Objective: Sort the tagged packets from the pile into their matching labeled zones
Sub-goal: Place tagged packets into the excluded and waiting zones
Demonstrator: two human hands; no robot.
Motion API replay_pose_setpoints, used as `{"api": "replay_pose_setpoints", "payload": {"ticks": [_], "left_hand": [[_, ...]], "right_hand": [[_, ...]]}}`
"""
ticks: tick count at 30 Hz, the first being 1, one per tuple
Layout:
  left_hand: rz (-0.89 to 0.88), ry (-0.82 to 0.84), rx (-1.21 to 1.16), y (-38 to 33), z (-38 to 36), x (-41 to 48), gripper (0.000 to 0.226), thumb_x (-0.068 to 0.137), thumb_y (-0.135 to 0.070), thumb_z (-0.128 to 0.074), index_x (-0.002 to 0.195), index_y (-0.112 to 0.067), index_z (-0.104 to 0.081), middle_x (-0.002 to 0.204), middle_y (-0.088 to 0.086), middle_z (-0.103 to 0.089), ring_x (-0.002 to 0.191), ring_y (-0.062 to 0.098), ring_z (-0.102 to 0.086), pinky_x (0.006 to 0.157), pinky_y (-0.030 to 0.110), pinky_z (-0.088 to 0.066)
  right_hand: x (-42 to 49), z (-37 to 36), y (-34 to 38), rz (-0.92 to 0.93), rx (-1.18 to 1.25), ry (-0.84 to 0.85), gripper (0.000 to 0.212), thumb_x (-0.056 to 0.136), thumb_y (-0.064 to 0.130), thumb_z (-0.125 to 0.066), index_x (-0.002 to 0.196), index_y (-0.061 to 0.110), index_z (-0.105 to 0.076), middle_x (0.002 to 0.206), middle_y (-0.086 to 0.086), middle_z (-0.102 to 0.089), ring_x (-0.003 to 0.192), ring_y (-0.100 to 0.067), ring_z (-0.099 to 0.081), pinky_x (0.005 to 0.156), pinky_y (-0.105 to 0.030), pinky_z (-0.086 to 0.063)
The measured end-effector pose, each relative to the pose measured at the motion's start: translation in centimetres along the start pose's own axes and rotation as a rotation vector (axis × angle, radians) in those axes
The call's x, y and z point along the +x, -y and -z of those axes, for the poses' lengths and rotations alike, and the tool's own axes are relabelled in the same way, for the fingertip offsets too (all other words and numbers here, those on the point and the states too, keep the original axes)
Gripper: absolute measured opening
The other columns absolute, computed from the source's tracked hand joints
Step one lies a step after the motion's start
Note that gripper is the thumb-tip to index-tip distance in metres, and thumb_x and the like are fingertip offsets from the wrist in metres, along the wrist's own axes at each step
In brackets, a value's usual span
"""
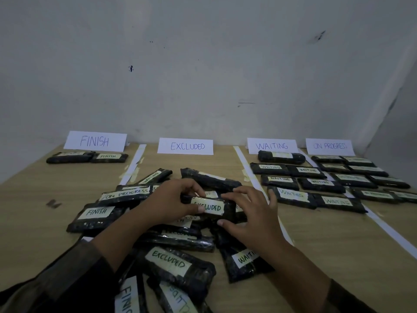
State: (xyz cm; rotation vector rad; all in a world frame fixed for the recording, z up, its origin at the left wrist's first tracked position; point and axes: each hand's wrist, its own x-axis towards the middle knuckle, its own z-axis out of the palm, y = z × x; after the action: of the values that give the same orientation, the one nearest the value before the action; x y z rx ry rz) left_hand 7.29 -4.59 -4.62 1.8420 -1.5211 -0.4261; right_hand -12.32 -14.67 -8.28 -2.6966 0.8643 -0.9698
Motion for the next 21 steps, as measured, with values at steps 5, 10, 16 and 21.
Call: {"api": "replay_pose_setpoints", "payload": {"ticks": [5, 10, 16, 21], "left_hand": [[0.0, 0.018, -0.038, -0.5, 0.0, 0.1, 0.024, 0.074, -0.031, -0.079, 0.092, -0.035, -0.064, 0.1, -0.013, -0.067, 0.1, -0.005, -0.059, 0.089, 0.023, -0.048], [-0.017, 0.018, -0.04, -0.6, 0.0, 0.0, 0.03, 0.074, -0.028, -0.079, 0.099, -0.035, -0.063, 0.1, -0.017, -0.065, 0.096, -0.004, -0.06, 0.087, 0.023, -0.05], [-0.029, -0.005, 0.004, -0.6, 0.0, 0.1, 0.043, 0.073, -0.026, -0.08, 0.11, -0.033, -0.059, 0.1, -0.017, -0.064, 0.095, 0.0, -0.062, 0.083, 0.023, -0.053], [-0.05, -0.076, 0.106, -0.2, 0.9, 1.0, 0.06, 0.071, -0.029, -0.081, 0.124, -0.03, -0.053, 0.111, -0.015, -0.058, 0.104, 0.002, -0.053, 0.093, 0.023, -0.043]], "right_hand": [[0.0, 0.0, -0.2, 0.099, -0.078, -0.057, 0.048, 0.073, 0.063, -0.053, 0.116, 0.04, -0.058, 0.101, 0.017, -0.057, 0.101, -0.009, -0.056, 0.11, -0.057, -0.014], [0.0, 0.4, -0.5, 0.128, -0.101, -0.032, 0.046, 0.077, 0.064, -0.051, 0.118, 0.042, -0.054, 0.098, 0.019, -0.058, 0.1, -0.008, -0.056, 0.11, -0.058, -0.015], [0.2, 0.5, -1.0, 0.101, -0.104, -0.037, 0.047, 0.078, 0.062, -0.047, 0.118, 0.04, -0.056, 0.099, 0.016, -0.059, 0.098, -0.008, -0.058, 0.11, -0.056, -0.016], [1.9, 0.9, -2.0, 0.061, -0.109, -0.062, 0.048, 0.079, 0.06, -0.05, 0.12, 0.037, -0.057, 0.103, 0.011, -0.058, 0.101, -0.013, -0.058, 0.106, -0.055, -0.022]]}}
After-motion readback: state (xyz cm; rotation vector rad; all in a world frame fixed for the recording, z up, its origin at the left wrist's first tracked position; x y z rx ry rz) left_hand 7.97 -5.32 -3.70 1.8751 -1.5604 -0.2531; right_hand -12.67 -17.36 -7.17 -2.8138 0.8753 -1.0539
